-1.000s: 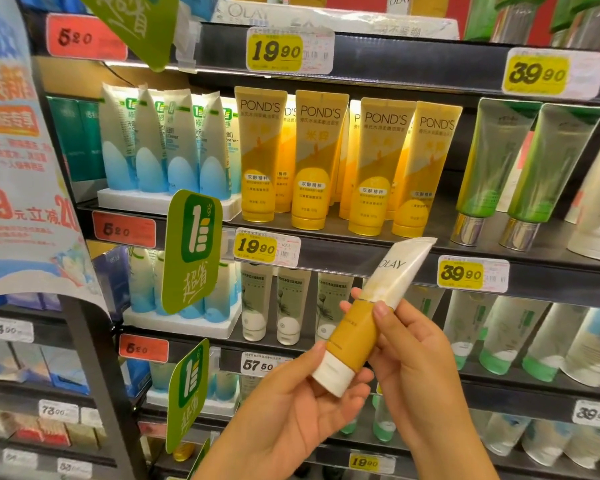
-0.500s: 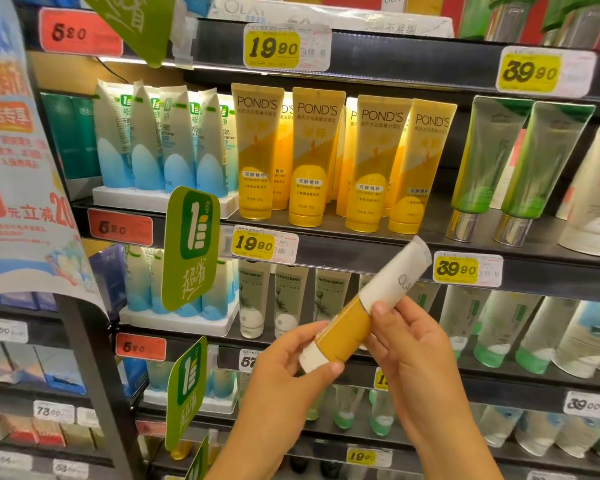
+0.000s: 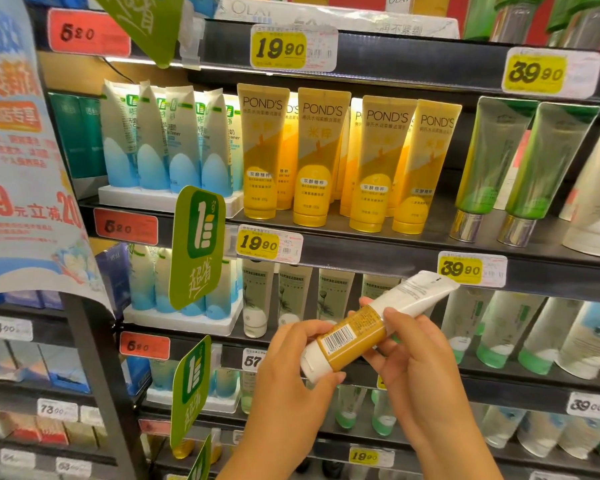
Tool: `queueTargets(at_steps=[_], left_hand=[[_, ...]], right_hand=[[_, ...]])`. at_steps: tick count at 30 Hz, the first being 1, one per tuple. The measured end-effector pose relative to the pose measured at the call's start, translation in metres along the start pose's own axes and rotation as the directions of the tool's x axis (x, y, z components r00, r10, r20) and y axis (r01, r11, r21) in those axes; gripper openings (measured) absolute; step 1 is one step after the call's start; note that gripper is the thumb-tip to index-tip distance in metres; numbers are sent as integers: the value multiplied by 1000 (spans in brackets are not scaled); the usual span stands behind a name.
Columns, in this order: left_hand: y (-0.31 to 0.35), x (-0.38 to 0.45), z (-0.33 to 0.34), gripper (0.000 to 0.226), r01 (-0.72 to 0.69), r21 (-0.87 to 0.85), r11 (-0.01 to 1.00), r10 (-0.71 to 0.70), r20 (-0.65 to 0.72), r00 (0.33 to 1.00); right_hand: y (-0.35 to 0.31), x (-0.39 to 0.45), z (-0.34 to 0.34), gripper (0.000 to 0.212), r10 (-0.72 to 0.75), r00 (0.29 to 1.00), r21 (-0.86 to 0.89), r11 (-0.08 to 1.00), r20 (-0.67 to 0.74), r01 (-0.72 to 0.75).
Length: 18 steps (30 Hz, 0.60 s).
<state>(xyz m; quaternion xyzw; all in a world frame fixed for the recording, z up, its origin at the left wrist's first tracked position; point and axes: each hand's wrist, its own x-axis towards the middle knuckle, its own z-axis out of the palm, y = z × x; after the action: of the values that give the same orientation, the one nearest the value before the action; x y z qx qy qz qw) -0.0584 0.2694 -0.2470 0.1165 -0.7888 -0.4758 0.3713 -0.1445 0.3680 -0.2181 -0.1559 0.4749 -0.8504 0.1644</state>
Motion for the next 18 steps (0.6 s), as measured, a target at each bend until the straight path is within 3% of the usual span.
queueTargets(at_steps=[5,8,13,18], left_hand=[[1,-1,0,51,57,-43,997,-56,26,998],[2,1,-3,46,225,-222,949,-205,109,973],[5,6,-9,45,488,-544,683,-360,331,872],[10,9,-15,40,590,-634,499,-345,479,807]], right_hand=[[1,0,0,16,-16,1000,1,1000,-22,16],[-2,-1,-1,18,-41,998,-32,999,52,42],[-9,0,-3,21,-92,982,-33,995,167,99],[-11,2,-4,21,-69,982,-50,996,176,79]])
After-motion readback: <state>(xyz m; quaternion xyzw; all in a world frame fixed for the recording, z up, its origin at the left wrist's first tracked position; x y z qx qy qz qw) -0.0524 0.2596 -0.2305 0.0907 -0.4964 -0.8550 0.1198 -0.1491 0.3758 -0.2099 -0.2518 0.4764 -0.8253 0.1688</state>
